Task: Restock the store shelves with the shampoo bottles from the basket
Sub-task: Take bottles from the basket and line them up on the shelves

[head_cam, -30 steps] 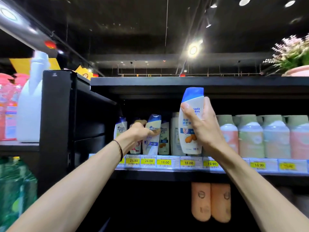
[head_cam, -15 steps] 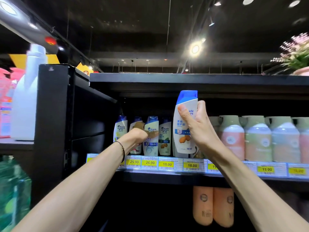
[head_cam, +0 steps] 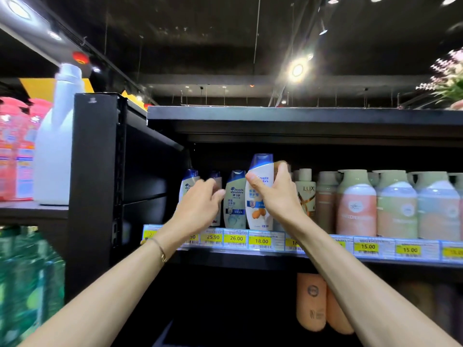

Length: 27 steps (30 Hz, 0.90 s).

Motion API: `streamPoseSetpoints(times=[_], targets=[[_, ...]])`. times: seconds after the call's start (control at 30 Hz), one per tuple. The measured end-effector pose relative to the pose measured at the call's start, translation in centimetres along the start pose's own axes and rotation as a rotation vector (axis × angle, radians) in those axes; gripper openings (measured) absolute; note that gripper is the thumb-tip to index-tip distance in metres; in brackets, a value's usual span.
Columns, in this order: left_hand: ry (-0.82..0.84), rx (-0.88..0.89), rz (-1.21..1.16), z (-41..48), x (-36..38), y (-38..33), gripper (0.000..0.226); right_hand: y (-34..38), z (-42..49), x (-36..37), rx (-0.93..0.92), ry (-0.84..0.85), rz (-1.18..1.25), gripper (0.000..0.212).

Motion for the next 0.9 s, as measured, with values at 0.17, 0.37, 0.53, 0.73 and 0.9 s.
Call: streamPoseSetpoints(times=[0.17,0.37,0.53,0.73,0.9], targets=[[-0.028,0.229,0.384,-7.0,0.1,-1.1,0.047,-1.8,-0.5,1.1,0.062,0.031,-0.225,0.052],[0.044,0.270,0.501,-9.3,2.4,0.6,0.062,-2.5,-0.2,1.2,0.063,0.055,-0.409,0.048],[-0.038,0.348,0.493,-9.9,2.5,0.8,0.051,-1.2,-0.3,1.1,-0.095,0.088,-0.543,0.070],[-0.076,0.367,0.453,-10.1,2.6,0.8,0.051,1.4,-0.9,0.6,-0.449,0.080,-1.002,0.113],[-0.074,0.357,0.444,-10.1,2.8,1.0,0.049,1.9,-0.2,0.7,-0.496,0.057,-1.172,0.107]])
Point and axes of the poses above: each hand's wrist, its own z-axis towards the middle knuckle, its own x-axis out of the palm, y = z × x, the point moved 10 cm from there along z, towards the middle knuckle, and after that the axes turned 11 degrees about -z, right-handed, at the moved point
